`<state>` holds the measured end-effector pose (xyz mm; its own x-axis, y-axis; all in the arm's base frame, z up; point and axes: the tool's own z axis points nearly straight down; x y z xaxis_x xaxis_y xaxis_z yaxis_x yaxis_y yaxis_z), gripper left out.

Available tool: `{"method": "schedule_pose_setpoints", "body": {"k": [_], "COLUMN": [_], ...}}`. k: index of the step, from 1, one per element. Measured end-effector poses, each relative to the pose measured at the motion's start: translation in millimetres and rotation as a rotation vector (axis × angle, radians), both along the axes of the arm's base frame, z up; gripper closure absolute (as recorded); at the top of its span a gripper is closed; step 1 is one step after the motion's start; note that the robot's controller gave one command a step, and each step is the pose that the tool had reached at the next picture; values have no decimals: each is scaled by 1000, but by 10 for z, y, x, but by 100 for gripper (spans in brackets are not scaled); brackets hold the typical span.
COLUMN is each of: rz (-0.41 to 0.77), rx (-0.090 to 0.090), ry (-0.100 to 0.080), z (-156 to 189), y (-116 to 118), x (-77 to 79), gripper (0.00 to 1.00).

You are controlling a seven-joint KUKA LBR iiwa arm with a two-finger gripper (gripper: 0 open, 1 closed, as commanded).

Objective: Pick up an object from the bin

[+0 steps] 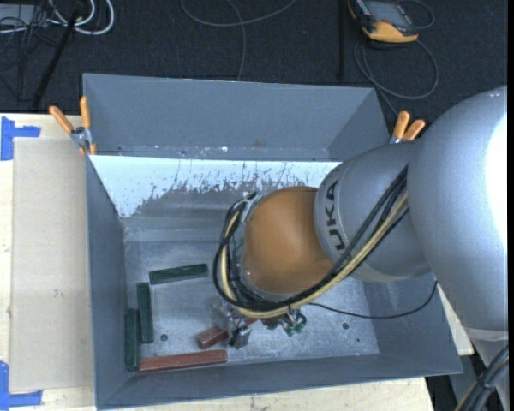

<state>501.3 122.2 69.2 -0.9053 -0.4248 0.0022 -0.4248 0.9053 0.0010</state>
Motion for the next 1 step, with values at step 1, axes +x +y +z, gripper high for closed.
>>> {"method": "schedule_pose_setpoints", "body": {"k": [1], "rz": [250], "rx": [2], "ry": [-10], "z": [1736], "y": [116], "x": [245], "gripper": [100]}}
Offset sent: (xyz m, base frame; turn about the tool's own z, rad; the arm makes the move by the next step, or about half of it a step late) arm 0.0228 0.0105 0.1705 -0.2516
